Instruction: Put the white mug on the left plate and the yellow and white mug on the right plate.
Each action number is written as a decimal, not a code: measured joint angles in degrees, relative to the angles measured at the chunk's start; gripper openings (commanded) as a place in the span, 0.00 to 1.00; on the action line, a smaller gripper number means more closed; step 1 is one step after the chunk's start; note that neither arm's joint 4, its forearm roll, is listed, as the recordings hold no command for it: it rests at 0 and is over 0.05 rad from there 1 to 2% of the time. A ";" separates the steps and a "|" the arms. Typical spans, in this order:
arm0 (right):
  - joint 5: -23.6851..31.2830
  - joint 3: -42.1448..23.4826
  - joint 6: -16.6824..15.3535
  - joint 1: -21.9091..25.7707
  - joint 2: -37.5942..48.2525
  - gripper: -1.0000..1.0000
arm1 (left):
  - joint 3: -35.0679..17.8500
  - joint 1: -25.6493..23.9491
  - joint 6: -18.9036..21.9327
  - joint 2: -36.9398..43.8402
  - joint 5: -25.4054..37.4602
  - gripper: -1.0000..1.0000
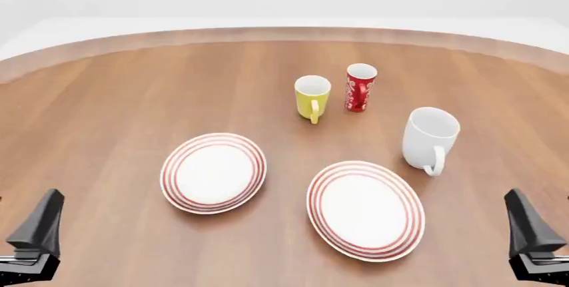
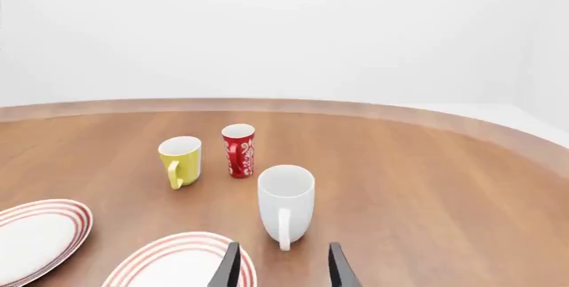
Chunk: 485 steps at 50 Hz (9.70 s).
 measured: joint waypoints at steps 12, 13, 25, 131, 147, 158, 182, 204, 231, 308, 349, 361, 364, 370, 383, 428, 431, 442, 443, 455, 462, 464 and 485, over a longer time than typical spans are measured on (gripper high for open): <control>-0.39 -0.10 0.03 0.07 0.59 1.00 | 0.00 0.00 0.00 0.00 0.00 1.00; -0.45 -0.11 0.03 0.09 0.67 1.00 | 0.00 0.00 0.00 0.00 0.00 1.00; -2.53 -0.19 -0.05 0.39 3.16 1.00 | 0.00 0.00 0.00 0.00 0.00 1.00; -64.37 -6.18 -0.85 2.17 80.99 1.00 | 0.00 0.00 0.00 0.00 0.00 1.00; -67.11 -8.05 -1.06 1.66 86.81 1.00 | 0.00 0.00 0.00 0.00 0.00 1.00; -68.63 -10.68 -1.22 1.28 92.47 1.00 | 0.00 0.00 0.00 0.00 0.00 1.00; -69.52 -14.71 -1.06 0.68 99.97 1.00 | 0.00 0.00 0.00 0.00 0.00 1.00; -69.68 -16.78 -0.60 0.17 104.19 1.00 | 0.00 0.00 0.00 0.00 0.00 1.00; -69.71 -19.34 -0.08 0.13 109.65 1.00 | 0.00 0.00 0.00 0.00 0.00 1.00; -62.60 -16.99 -2.83 1.19 95.96 0.00 | 0.00 0.00 0.00 0.00 0.00 1.00; -45.09 -19.10 -6.27 9.18 74.14 0.00 | 0.00 0.00 0.00 0.00 0.00 1.00; -41.81 -21.13 -6.46 12.80 72.08 0.00 | 0.00 0.00 0.00 0.00 0.00 1.00; -41.06 -21.74 -6.50 13.87 71.77 0.00 | 0.00 0.00 0.00 0.00 0.00 1.00; -39.72 -23.01 -6.57 16.07 71.36 0.00 | 0.00 0.00 0.00 0.00 0.00 1.00; -37.94 -25.55 -6.66 20.43 71.80 0.00 | 0.00 0.00 0.00 0.00 0.00 1.00; -36.72 -33.26 -6.45 31.27 79.93 0.00 | 0.00 0.00 0.00 0.00 0.00 1.00; -36.74 -33.85 -6.42 32.05 80.66 0.00 | 0.00 0.00 0.00 0.00 0.00 1.00; -36.71 -36.14 -6.37 34.60 83.55 0.00 | 0.00 0.00 0.00 0.00 0.00 1.00; -36.70 -36.33 -6.37 34.77 83.81 0.00 | 0.00 0.00 0.00 0.00 0.00 1.00; -36.44 -38.91 -6.40 36.61 87.02 0.00 | 0.00 0.00 0.00 0.00 0.00 1.00; -36.42 -40.26 -6.25 37.27 88.86 0.00 | 0.00 0.00 0.00 0.00 0.00 1.00; -36.39 -40.67 -6.19 37.47 89.42 0.00 | 0.00 0.00 0.00 0.00 0.00 1.00; -36.08 -44.30 -5.64 39.51 94.18 0.00 | 0.00 0.00 0.00 0.00 0.00 1.00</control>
